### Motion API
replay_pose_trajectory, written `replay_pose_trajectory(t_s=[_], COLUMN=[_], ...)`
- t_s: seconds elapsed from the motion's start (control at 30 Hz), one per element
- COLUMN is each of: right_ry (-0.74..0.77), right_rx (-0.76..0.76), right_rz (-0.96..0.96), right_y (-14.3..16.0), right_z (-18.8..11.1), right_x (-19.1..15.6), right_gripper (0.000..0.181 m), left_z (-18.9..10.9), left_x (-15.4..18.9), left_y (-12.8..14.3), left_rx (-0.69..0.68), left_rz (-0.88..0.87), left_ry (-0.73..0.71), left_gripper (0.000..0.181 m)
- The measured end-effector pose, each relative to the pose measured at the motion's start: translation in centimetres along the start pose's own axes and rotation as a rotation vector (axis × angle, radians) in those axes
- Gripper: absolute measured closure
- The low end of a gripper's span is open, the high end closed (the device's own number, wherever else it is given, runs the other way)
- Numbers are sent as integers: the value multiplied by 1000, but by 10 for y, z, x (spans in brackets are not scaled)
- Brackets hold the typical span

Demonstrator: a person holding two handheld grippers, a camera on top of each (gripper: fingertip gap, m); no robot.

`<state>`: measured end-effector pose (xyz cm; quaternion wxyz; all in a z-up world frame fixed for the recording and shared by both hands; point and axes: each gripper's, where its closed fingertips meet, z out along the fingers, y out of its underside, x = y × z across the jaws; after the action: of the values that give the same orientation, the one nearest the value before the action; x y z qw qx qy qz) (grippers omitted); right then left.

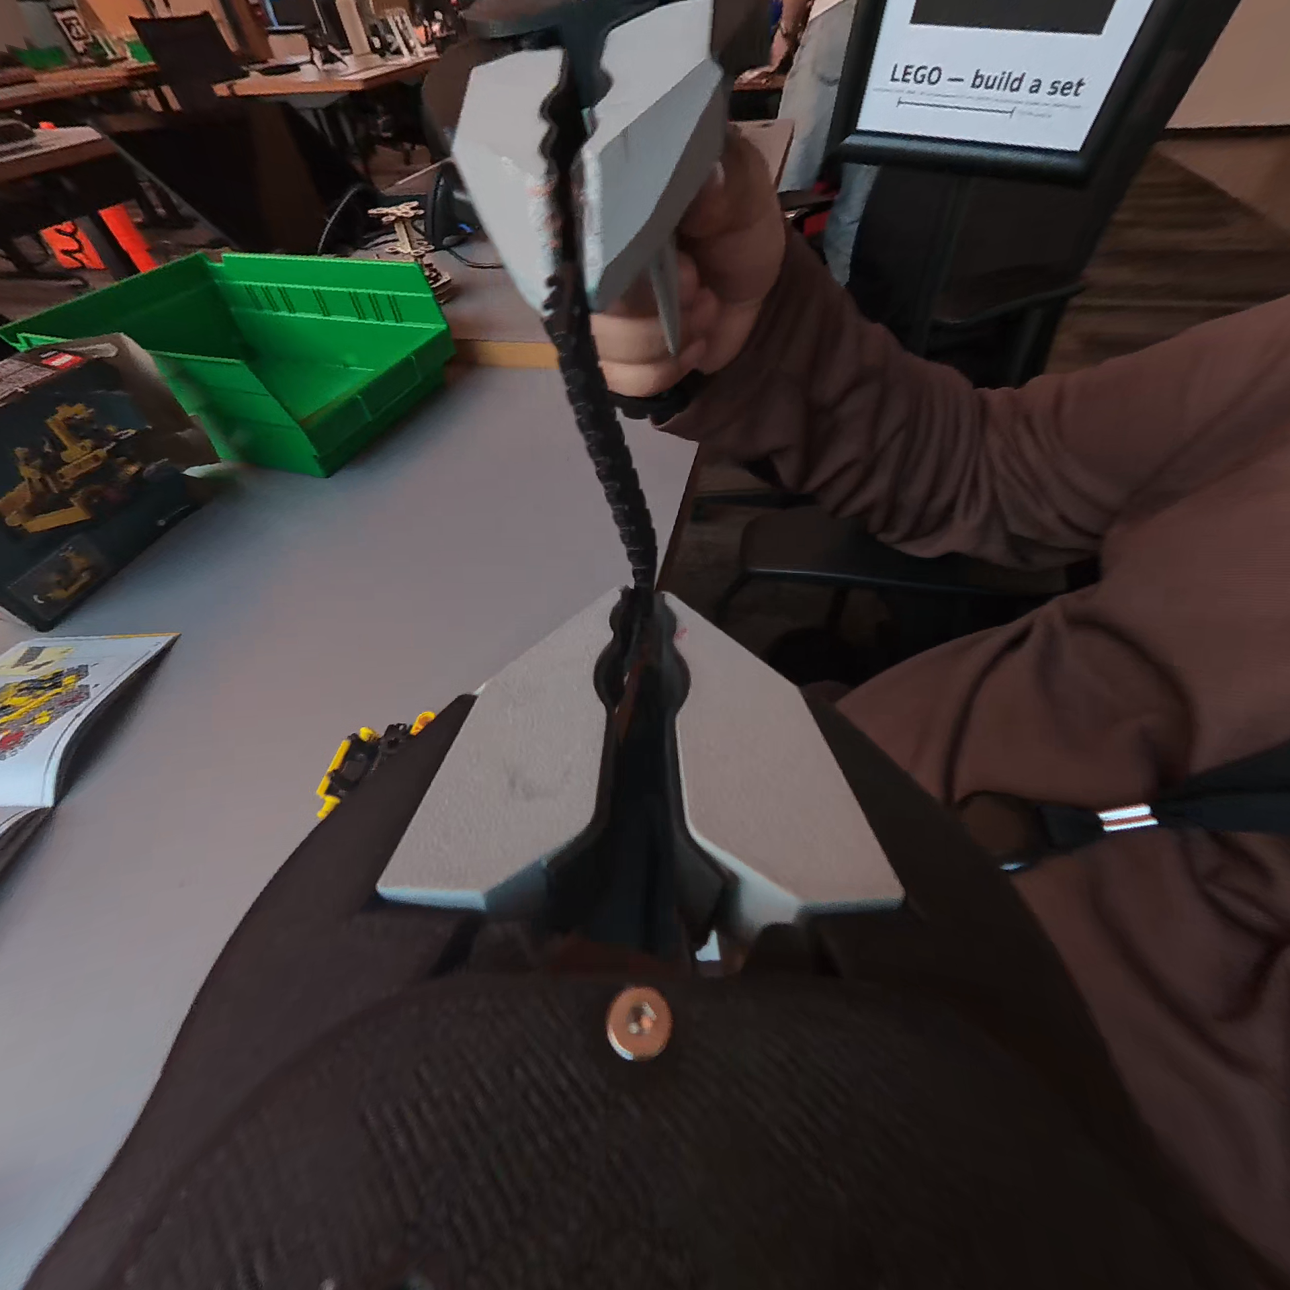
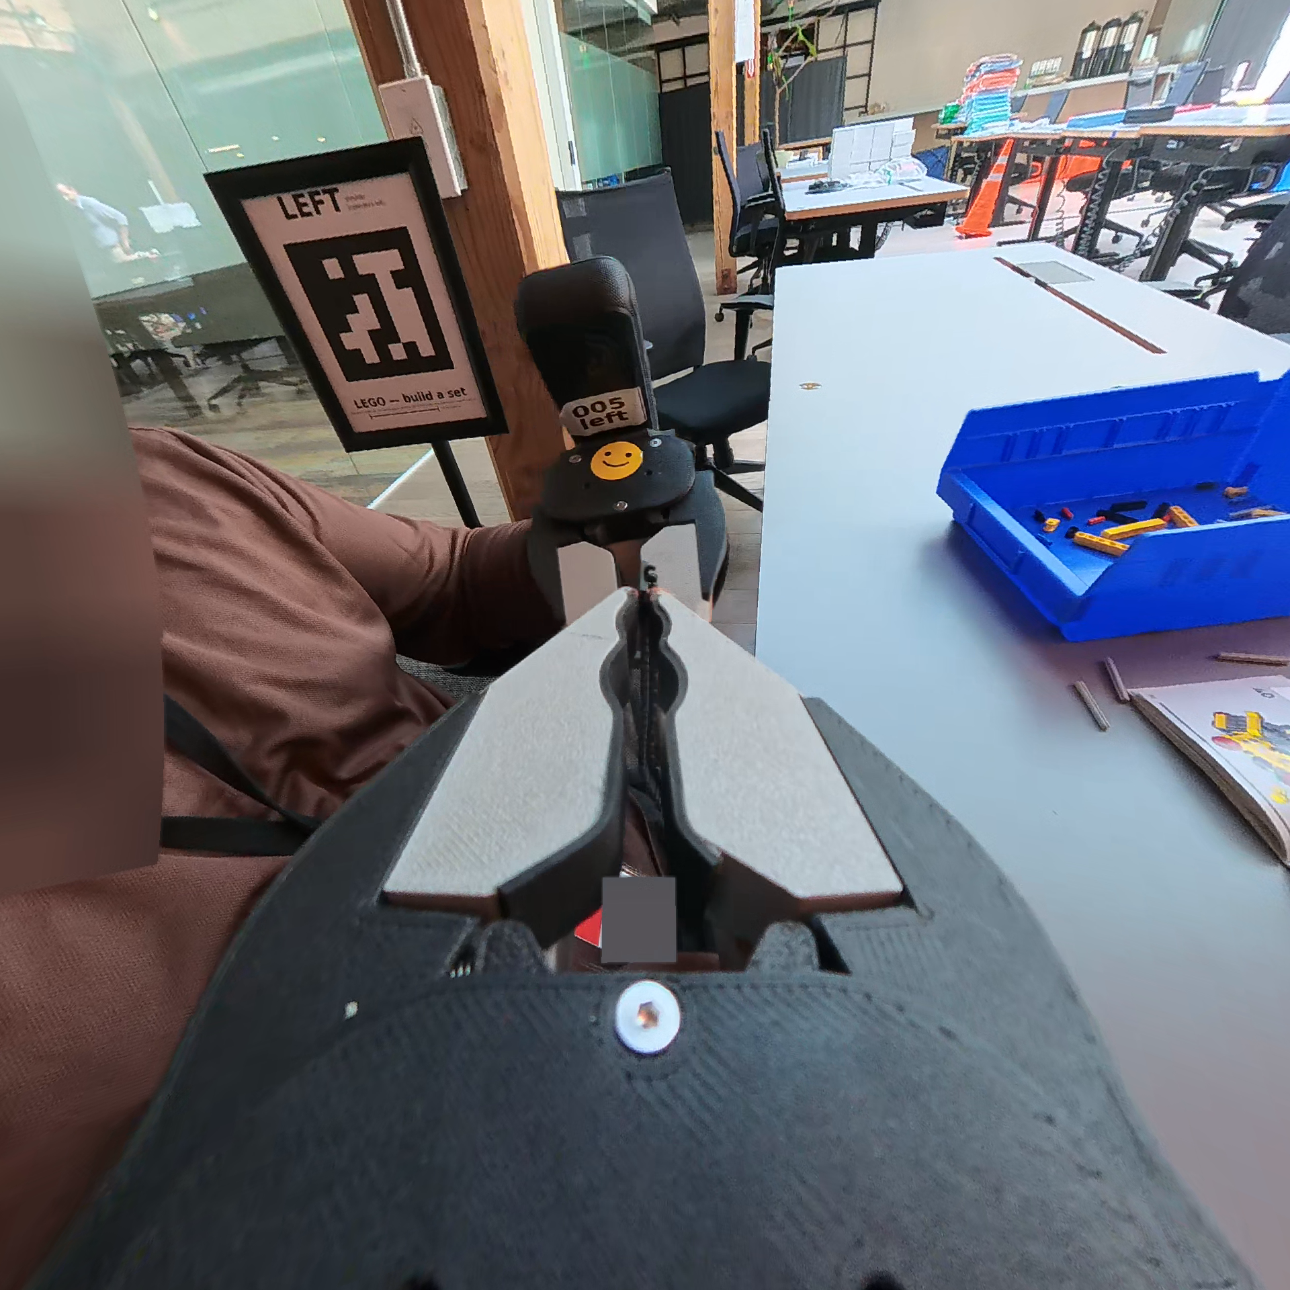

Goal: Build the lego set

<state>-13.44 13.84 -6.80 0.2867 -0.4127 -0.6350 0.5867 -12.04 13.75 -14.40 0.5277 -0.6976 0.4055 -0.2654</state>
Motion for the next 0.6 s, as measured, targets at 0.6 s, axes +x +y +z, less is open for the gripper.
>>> replay_pose_trajectory(t_s=[0.6], right_ry=[111], right_rx=[-23], right_rz=[30], right_y=[8], right_z=[-2], right_x=[25], right_gripper=[165], left_z=[-30], left_x=[-58], left_y=[18], left_rx=[-125], left_rz=[253], left_ry=[-288], left_gripper=[181])
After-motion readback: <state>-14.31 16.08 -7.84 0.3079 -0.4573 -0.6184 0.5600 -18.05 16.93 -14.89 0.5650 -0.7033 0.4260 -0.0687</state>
